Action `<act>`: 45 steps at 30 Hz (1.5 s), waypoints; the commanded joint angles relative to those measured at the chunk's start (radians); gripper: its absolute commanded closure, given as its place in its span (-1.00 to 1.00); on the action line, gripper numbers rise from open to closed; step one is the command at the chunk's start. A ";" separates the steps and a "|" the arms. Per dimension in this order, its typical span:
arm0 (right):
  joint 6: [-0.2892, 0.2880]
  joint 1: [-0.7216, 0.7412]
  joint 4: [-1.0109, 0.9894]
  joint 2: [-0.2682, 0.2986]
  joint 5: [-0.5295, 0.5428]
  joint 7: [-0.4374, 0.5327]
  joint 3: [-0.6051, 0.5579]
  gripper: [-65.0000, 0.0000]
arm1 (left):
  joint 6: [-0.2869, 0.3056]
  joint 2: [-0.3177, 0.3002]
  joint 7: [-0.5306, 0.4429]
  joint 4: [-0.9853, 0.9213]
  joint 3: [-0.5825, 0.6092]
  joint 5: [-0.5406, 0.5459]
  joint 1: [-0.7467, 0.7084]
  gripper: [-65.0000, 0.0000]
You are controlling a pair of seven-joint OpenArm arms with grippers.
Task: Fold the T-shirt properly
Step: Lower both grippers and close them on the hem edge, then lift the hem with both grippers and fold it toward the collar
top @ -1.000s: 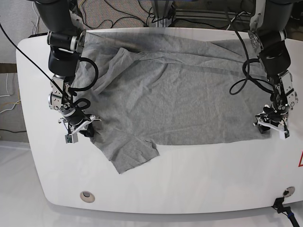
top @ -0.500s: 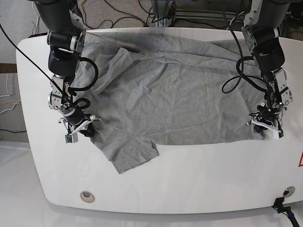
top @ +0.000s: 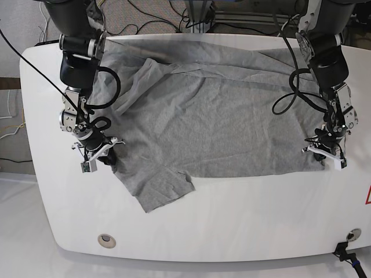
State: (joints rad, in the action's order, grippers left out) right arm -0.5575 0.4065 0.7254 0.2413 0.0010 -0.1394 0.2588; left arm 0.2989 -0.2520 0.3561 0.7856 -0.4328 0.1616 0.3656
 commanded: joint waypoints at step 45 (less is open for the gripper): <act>-0.121 -0.439 1.045 -0.027 -0.020 -0.454 0.040 1.00 | 0.124 -0.004 0.234 0.921 -0.001 -0.006 -0.455 1.00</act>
State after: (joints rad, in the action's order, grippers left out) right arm -0.6807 -0.0319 1.7252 0.2028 -0.0311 -0.6140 0.2947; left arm 0.4267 -0.2409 0.6117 1.6657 -0.4267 0.1497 -0.0860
